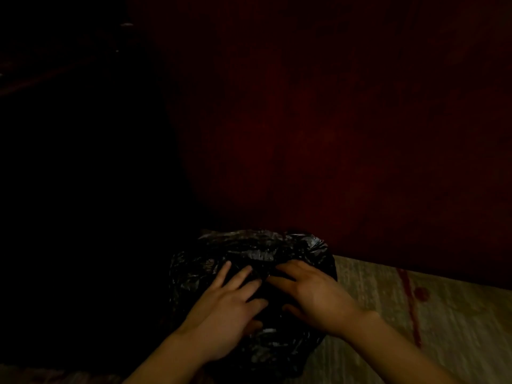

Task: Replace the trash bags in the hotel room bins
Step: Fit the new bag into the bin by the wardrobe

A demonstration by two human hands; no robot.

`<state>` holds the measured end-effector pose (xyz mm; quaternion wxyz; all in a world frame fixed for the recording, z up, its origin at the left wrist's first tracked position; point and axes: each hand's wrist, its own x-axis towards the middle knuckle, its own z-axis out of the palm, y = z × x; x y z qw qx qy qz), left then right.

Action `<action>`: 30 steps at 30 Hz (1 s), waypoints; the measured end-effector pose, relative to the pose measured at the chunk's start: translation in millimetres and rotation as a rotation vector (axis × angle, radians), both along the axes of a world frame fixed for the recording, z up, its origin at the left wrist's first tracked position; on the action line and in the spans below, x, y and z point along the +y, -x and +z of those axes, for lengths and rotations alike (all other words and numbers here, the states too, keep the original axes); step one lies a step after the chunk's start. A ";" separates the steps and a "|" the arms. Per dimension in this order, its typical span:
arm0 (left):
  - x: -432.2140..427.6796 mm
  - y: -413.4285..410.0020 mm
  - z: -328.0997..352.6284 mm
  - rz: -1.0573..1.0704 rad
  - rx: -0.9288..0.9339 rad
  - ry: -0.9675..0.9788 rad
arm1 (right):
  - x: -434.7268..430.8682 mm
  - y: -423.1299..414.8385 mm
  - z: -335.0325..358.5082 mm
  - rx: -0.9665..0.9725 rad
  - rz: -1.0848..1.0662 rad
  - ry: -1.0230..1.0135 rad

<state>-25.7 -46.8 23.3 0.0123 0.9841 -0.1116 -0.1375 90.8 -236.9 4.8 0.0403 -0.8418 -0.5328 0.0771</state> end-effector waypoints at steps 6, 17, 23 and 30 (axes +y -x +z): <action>20.3 3.7 -6.1 0.028 0.087 -0.147 | -0.1 -7.3 -0.2 0.104 0.036 0.140; 19.0 11.9 -9.1 -0.026 -0.050 -0.153 | 68.1 -6.0 -53.9 0.183 0.198 0.650; 22.8 18.7 -5.8 0.067 -0.016 -0.093 | 51.9 4.3 -27.9 0.237 0.204 0.248; 29.3 28.2 4.7 0.280 -0.095 0.120 | -9.6 2.2 2.7 0.121 0.020 -0.364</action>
